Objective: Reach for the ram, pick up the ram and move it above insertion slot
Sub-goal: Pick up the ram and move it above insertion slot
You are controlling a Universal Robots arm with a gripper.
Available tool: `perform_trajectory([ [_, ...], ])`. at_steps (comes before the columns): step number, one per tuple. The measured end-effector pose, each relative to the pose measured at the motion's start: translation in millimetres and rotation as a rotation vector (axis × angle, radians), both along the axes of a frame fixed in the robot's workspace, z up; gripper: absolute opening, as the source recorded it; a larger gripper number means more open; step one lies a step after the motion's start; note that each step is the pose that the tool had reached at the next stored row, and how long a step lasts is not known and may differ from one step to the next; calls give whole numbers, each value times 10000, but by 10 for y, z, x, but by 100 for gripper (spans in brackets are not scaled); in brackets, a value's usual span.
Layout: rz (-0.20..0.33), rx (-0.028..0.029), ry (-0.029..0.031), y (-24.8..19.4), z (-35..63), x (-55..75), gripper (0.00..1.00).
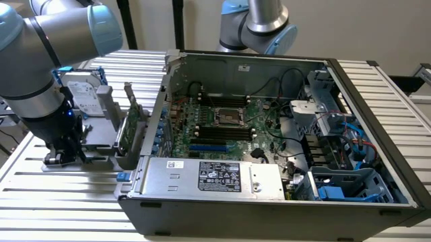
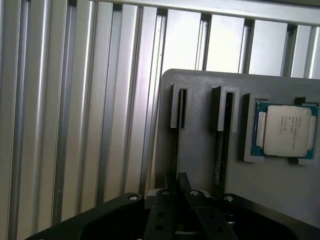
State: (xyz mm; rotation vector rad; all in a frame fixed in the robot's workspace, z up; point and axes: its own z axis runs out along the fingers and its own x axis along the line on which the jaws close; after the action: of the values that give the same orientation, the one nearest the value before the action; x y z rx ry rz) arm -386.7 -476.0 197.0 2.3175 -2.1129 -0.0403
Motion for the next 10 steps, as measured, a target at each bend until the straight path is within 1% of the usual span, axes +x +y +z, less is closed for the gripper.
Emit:
perform_trajectory([
  [5,-122,1,0,0,0,0,14],
  [10,-526,0,0,0,0,0,14],
])
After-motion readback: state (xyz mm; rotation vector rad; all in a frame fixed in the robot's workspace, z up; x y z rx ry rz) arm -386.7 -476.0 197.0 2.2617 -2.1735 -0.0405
